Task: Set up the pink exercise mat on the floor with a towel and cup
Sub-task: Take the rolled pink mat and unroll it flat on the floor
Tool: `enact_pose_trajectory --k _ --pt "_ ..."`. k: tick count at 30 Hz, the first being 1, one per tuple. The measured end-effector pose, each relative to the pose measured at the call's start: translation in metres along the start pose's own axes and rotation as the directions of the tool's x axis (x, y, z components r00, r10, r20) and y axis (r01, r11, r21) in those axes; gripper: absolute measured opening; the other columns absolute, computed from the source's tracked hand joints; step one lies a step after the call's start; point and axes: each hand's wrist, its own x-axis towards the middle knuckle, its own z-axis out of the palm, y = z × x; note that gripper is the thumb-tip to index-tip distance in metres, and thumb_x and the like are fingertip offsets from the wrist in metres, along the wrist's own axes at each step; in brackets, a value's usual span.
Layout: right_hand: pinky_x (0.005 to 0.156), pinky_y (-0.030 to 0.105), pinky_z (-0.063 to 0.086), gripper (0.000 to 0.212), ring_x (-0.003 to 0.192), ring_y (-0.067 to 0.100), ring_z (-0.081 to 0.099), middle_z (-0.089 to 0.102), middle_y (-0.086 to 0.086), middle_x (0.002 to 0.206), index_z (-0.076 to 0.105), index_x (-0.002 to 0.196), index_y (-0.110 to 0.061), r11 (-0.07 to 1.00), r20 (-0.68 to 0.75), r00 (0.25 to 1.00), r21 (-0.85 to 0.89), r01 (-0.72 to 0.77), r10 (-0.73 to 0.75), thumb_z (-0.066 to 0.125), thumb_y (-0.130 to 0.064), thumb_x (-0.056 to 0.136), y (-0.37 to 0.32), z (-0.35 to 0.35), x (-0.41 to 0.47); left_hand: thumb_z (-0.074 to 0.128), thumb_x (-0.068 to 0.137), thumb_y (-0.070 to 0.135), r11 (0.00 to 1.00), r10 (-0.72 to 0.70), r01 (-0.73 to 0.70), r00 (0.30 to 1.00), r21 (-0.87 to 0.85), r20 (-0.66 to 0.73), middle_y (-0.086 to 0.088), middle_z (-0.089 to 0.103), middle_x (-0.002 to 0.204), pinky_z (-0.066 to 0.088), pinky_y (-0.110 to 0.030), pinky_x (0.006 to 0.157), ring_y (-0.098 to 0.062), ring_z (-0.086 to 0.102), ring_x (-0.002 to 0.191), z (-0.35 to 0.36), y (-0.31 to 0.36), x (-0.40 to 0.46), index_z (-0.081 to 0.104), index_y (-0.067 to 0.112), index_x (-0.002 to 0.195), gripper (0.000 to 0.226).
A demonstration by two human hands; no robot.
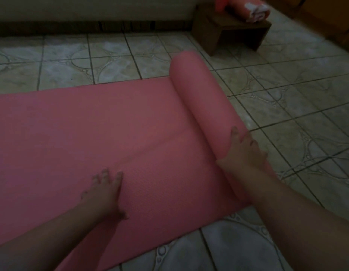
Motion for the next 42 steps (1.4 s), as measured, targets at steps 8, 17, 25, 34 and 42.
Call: enact_pose_trajectory --k 8,17,25,34,42 --pt "0.098 0.05 0.037 0.112 0.129 0.034 0.035 0.018 0.017 0.151 -0.01 0.146 -0.043 0.992 0.04 0.992 -0.039 0.118 -0.117 0.074 -0.038 0.072 -0.002 0.022 -0.017 0.076 0.05 0.067 1.0 0.005 -0.005 1.0 -0.02 -0.002 -0.013 -0.023 0.156 0.025 -0.058 0.112 -0.041 -0.009 0.144 0.003 -0.003 0.002 -0.015 0.032 0.147 0.138" --pt "0.087 0.046 0.048 0.093 0.105 0.037 0.053 0.038 0.015 0.126 0.016 0.143 -0.049 0.995 -0.065 0.995 0.055 0.079 -0.076 0.071 -0.025 0.072 0.029 -0.008 0.011 0.072 0.047 0.073 1.0 0.025 -0.025 0.999 0.001 -0.022 -0.012 -0.02 0.157 0.026 -0.06 0.11 -0.042 -0.006 0.144 0.004 -0.004 0.003 -0.014 0.033 0.146 0.137" --pt "0.083 0.047 0.047 0.089 0.104 0.041 0.053 0.04 0.02 0.124 0.022 0.146 -0.037 0.996 -0.095 0.995 0.082 0.037 -0.03 0.073 -0.033 0.073 0.058 -0.009 0.022 0.071 0.046 0.074 1.0 0.027 -0.027 0.999 0.007 -0.027 -0.01 -0.022 0.156 0.024 -0.06 0.109 -0.041 -0.008 0.144 0.004 -0.004 0.003 -0.014 0.034 0.146 0.138" --pt "0.095 0.049 0.039 0.078 0.116 0.039 0.047 0.038 0.02 0.132 0.02 0.146 -0.04 0.998 -0.077 0.997 -0.06 0.023 -0.028 0.065 -0.035 0.081 0.031 0.002 0.018 0.066 0.06 0.072 0.997 0.074 -0.074 0.997 -0.012 -0.007 -0.022 0.017 0.151 0.025 -0.048 0.112 -0.04 0.015 0.14 -0.023 0.025 -0.005 0.016 0.007 0.144 0.118" --pt "0.105 0.058 0.03 0.083 0.143 0.038 0.011 -0.005 0.008 0.16 0.008 0.146 -0.047 0.977 -0.026 0.99 -0.171 0.13 -0.136 0.061 -0.035 0.083 0.033 0.015 0.014 0.065 0.075 0.058 0.948 0.318 -0.318 0.948 -0.013 0.009 -0.019 -0.011 0.157 0.016 -0.054 0.116 -0.043 -0.004 0.144 -0.077 0.143 0.01 -0.002 0.022 0.15 0.106"
